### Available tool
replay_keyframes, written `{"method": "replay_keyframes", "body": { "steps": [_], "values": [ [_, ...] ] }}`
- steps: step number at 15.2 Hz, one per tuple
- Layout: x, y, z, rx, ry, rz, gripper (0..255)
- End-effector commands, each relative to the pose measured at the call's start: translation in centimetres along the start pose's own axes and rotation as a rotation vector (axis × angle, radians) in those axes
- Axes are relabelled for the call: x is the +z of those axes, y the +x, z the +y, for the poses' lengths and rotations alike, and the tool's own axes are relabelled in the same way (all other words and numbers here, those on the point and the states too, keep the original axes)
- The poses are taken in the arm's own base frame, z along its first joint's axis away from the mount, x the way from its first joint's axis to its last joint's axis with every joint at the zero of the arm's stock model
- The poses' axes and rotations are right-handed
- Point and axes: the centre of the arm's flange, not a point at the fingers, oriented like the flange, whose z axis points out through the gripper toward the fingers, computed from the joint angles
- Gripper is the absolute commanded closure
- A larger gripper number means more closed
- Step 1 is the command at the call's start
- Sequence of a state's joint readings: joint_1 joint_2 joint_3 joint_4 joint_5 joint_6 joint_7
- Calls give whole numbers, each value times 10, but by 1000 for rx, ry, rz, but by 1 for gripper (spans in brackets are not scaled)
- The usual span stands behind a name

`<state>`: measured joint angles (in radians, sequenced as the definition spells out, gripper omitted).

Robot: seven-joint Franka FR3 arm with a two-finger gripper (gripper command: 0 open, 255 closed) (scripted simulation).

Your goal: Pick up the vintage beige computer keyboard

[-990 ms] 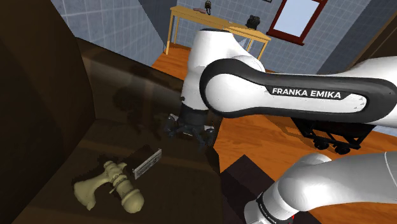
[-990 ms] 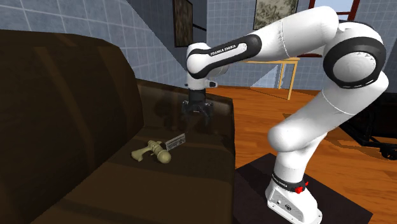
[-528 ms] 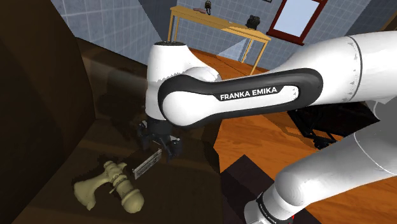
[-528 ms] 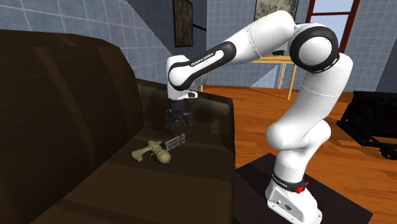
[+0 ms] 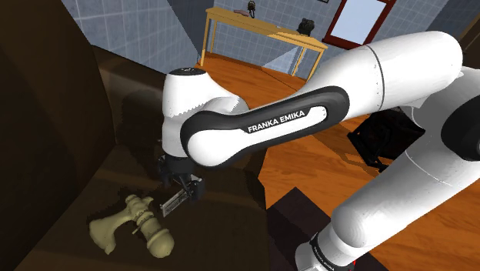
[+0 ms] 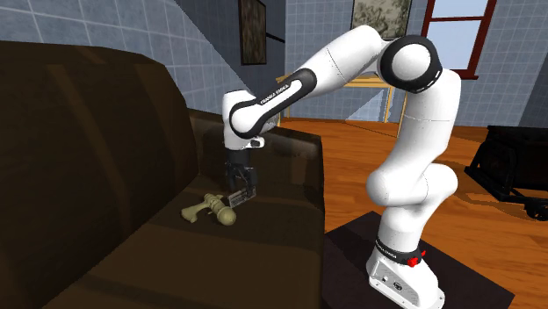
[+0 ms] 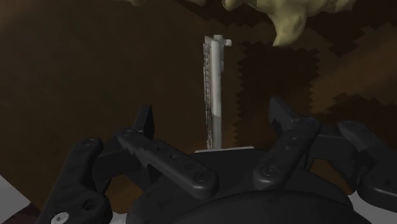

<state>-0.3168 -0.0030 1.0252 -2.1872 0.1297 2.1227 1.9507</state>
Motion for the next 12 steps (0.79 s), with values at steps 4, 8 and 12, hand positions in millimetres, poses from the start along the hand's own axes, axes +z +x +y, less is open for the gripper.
{"method": "replay_keyframes", "body": {
  "steps": [4,8,12],
  "values": [
    [13,0,-2,0,1,0,255],
    [13,0,-2,0,1,0,255],
    [13,0,-2,0,1,0,255]
  ]
}}
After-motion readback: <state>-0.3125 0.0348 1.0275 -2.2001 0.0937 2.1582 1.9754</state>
